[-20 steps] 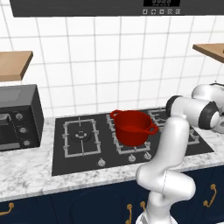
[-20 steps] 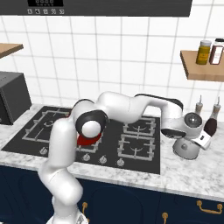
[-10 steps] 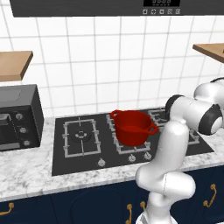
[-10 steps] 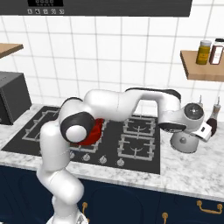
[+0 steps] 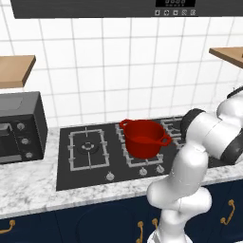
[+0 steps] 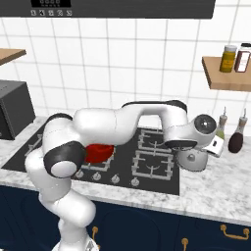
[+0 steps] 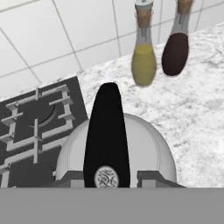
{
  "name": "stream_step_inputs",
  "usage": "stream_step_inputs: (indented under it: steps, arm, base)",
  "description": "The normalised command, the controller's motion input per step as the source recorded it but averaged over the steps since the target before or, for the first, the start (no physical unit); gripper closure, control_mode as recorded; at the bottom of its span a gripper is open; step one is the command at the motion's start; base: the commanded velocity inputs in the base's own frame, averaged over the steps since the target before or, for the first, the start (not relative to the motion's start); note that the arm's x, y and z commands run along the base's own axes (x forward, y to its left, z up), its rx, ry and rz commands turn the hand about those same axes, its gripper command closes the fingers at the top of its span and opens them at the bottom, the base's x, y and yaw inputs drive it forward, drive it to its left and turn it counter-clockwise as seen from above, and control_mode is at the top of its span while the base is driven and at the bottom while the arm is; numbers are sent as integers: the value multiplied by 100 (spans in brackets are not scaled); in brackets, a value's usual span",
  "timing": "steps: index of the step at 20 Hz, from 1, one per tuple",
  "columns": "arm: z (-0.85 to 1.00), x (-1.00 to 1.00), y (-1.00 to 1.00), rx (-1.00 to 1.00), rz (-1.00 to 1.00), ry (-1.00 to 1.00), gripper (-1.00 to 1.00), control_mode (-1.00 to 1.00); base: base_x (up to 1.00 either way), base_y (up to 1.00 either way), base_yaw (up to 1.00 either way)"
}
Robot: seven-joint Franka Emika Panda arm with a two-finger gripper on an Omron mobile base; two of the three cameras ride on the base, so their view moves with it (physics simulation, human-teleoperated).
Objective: Pick the kettle from the counter and place it on a stove burner. Then turn the burner on.
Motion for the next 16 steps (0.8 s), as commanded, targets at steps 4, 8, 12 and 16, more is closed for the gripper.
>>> stream_step_inputs:
  steps: [4, 8, 12, 16]
  arm:
    - [41, -20, 62, 0, 6, 0, 100, -100]
    - [35, -18, 75, -3, 11, -11, 100, -100]
    - [41, -6, 80, -1, 9, -12, 100, -100]
    - [69, 0, 60, 0, 6, -5, 100, -100]
  base:
    - [0, 0, 0]
    - [0, 0, 0]
    - [0, 0, 0]
    - [0, 0, 0]
